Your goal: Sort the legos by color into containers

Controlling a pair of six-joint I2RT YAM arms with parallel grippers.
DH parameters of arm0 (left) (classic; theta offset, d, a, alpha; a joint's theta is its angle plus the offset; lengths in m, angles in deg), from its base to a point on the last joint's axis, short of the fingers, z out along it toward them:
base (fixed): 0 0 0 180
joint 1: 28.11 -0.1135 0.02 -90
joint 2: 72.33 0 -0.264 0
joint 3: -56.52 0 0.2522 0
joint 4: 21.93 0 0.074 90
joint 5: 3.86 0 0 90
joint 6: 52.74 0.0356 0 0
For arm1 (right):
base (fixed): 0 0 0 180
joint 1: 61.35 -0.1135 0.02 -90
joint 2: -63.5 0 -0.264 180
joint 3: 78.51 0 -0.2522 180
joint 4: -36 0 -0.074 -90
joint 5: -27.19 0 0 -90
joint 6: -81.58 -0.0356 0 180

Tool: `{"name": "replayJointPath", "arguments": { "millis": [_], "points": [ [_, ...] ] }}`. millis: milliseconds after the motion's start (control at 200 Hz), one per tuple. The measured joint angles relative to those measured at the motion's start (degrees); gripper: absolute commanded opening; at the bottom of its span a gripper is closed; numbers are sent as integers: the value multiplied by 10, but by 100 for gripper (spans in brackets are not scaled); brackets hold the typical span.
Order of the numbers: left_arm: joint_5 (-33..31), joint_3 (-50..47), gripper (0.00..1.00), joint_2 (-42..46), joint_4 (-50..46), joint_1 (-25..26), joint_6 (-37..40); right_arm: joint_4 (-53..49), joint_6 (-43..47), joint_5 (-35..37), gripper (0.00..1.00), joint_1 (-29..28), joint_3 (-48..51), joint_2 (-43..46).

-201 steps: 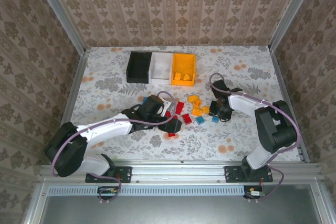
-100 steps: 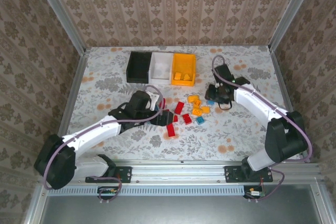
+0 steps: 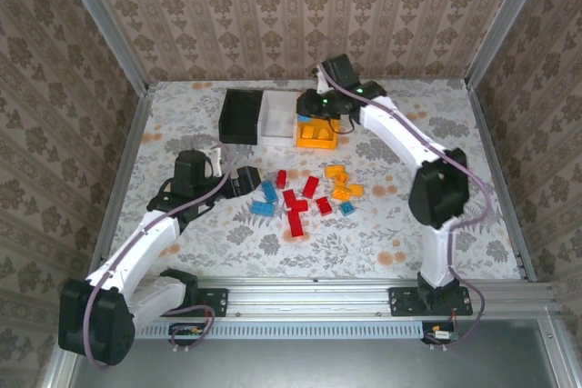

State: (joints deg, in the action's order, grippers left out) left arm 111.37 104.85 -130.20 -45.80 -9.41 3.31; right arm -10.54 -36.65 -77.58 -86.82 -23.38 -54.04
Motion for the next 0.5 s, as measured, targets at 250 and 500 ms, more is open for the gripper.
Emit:
{"name": "replayJointPath", "arguments": {
  "millis": [250, 500],
  "points": [
    [10, -12, 100, 0, -24, -22, -13, -26, 2, -21, 30, -18, -228, -207],
    [2, -19, 99, 2, -59, -43, -15, -61, -6, -25, 45, -22, -380, -318]
  ]
}}
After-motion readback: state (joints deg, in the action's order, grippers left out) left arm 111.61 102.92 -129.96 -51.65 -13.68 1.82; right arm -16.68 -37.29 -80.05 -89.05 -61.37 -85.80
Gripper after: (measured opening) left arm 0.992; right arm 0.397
